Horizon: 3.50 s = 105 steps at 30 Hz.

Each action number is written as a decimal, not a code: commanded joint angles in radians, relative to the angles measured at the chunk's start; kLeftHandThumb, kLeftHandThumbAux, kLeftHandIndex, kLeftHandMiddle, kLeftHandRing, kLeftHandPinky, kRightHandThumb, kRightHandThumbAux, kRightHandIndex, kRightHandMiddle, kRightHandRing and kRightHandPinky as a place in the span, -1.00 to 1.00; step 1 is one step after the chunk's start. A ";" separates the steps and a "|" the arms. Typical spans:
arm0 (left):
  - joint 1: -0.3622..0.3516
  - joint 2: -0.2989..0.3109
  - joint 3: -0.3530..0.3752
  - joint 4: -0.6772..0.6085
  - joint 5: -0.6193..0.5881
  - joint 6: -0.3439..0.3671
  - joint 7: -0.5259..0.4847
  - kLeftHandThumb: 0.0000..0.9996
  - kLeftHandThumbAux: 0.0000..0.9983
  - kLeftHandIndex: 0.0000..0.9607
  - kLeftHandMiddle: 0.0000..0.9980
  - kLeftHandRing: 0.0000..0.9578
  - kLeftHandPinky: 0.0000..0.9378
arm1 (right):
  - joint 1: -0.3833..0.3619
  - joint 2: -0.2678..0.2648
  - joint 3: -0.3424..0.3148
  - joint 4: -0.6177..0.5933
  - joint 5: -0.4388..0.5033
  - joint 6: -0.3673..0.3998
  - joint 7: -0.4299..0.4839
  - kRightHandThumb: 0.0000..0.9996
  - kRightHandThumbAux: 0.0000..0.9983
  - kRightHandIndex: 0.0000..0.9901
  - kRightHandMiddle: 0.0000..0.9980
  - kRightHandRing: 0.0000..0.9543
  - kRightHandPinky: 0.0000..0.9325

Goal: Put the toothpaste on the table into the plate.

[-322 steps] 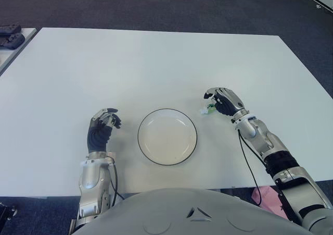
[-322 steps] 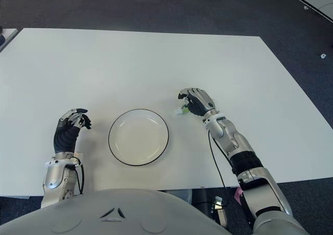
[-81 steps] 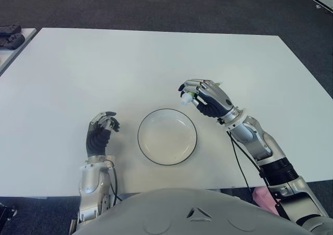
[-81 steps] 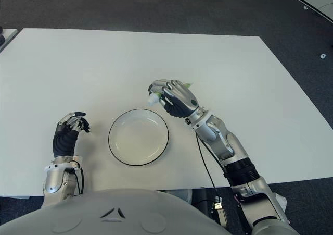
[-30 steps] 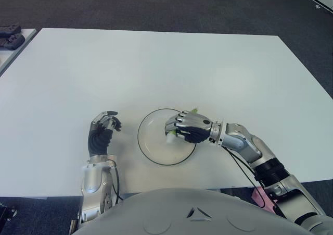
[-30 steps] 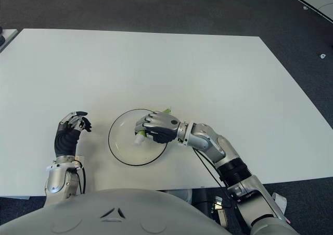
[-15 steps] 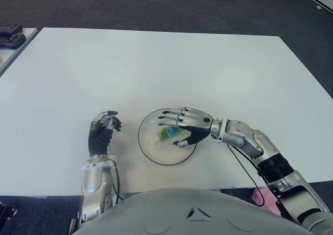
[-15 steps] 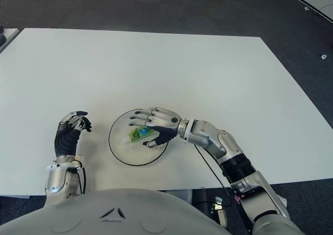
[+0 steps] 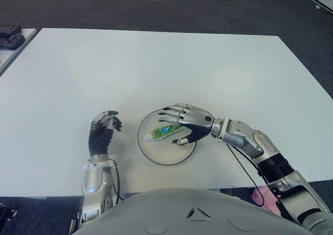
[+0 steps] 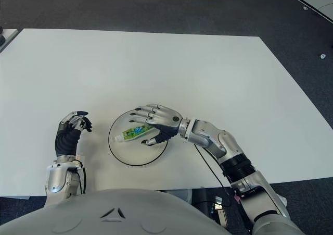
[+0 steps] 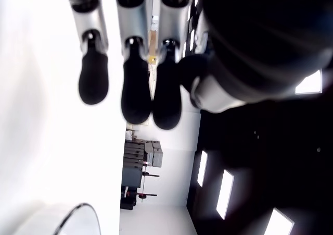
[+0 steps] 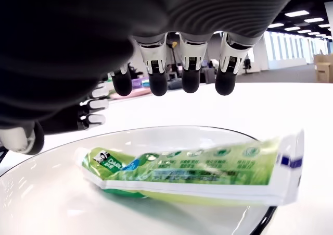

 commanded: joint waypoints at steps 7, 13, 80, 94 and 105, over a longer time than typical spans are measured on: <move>-0.009 -0.002 0.000 -0.002 -0.001 0.024 0.014 0.41 0.44 -0.09 0.27 0.33 0.35 | -0.008 0.007 -0.023 0.036 0.008 -0.027 -0.098 -0.37 -0.39 -1.00 -1.00 -1.00 -1.00; -0.010 -0.001 -0.001 -0.002 0.006 0.020 0.015 0.41 0.44 -0.09 0.26 0.33 0.32 | 0.008 0.022 -0.044 0.033 0.020 -0.012 -0.144 -0.38 -0.31 -1.00 -1.00 -1.00 -1.00; -0.084 0.060 0.017 0.087 -0.039 0.022 -0.046 0.41 0.44 -0.08 0.29 0.33 0.31 | 0.355 0.601 -0.473 0.033 0.774 0.403 -0.297 0.41 0.46 -0.13 0.01 0.06 0.07; -0.095 0.057 0.022 0.112 -0.040 0.015 -0.037 0.42 0.43 -0.08 0.30 0.33 0.34 | 0.365 0.577 -0.502 0.139 0.792 0.403 -0.259 0.41 0.46 -0.13 0.03 0.08 0.11; -0.099 0.057 0.022 0.135 -0.044 -0.005 -0.045 0.42 0.43 -0.08 0.30 0.33 0.33 | 0.365 0.569 -0.516 0.155 0.809 0.441 -0.229 0.41 0.46 -0.13 0.06 0.11 0.12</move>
